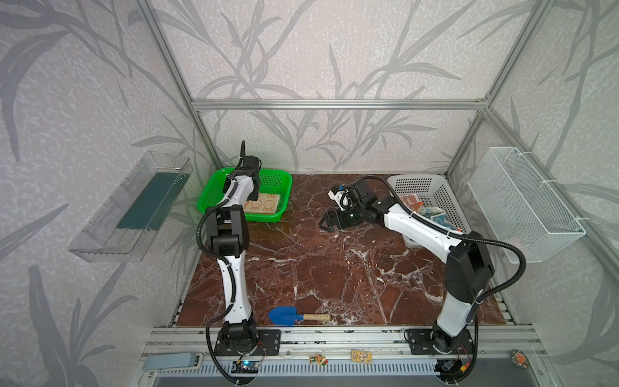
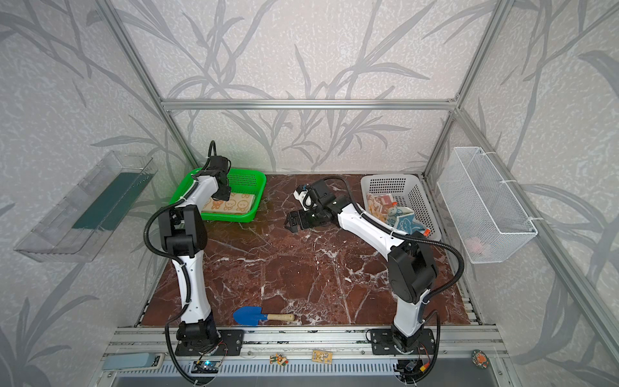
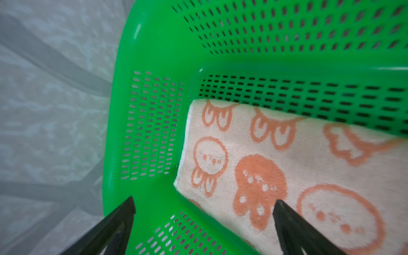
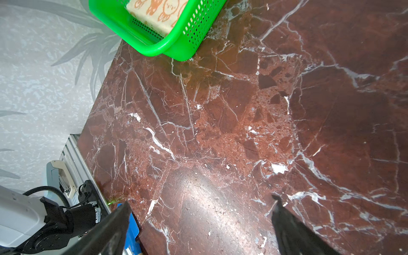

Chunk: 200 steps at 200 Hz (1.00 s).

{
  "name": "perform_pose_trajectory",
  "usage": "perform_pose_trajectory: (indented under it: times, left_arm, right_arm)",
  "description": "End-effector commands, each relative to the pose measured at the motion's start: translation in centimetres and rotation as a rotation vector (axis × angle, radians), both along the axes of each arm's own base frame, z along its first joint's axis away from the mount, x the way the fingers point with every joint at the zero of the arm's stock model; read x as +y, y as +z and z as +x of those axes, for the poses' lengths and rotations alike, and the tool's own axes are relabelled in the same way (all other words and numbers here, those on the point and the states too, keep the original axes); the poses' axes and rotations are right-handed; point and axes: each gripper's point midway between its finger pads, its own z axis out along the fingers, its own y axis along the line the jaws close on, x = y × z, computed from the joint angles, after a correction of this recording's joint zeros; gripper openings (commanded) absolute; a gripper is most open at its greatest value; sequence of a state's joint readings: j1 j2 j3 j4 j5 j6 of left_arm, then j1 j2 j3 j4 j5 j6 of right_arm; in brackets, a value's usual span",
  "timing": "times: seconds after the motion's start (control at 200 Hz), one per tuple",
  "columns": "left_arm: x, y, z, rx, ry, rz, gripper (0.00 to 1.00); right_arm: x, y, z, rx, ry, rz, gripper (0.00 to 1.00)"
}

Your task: Fold and stack the towels

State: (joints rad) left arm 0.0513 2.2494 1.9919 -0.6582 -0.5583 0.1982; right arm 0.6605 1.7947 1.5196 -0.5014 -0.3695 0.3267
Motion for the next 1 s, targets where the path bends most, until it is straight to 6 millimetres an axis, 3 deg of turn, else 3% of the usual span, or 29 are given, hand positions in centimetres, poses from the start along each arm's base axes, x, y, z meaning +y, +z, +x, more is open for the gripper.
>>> perform_pose_trajectory:
  times: [0.0,0.075,0.17,0.315,0.475,0.6,0.69,0.775,0.995]
  left_arm:
    - [-3.9,10.7,-0.5,-0.222,-0.063,0.066,0.99]
    - [-7.3,14.3,-1.1,-0.317,-0.146,0.116,0.99]
    - [-12.1,17.4,-2.6,-0.419,-0.252,0.172,0.99]
    - [-19.4,19.2,-6.0,-0.466,-0.395,0.176,0.99]
    - [-26.5,18.6,-10.0,-0.511,-0.523,0.072,0.99]
    - [-32.4,15.3,-13.1,-0.502,-0.616,-0.076,0.99]
    - [-36.5,13.6,-15.2,-0.507,-0.688,-0.135,0.99]
    - [-39.9,12.5,-16.7,-0.497,-0.752,-0.169,0.99]
    - [-46.7,11.3,-19.5,-0.482,-0.898,-0.14,0.99]
  right_arm:
    - [-1.7,2.8,-0.7,-0.077,-0.03,-0.021,0.99]
    - [-3.3,4.1,-0.7,-0.138,-0.072,-0.056,0.99]
    - [-6.1,5.3,-0.4,-0.209,-0.137,-0.113,0.99]
    - [-12.7,6.3,0.9,-0.223,-0.297,-0.208,0.99]
    - [-21.6,6.2,2.6,-0.2,-0.557,-0.248,0.99]
    - [-28.1,4.4,3.5,-0.161,-0.732,-0.342,0.99]
    - [-31.7,3.1,3.3,-0.152,-0.846,-0.426,0.99]
    - [-33.6,2.9,2.8,-0.17,-0.917,-0.478,0.99]
    - [-35.6,2.6,0.6,-0.182,-0.998,-0.509,0.99]
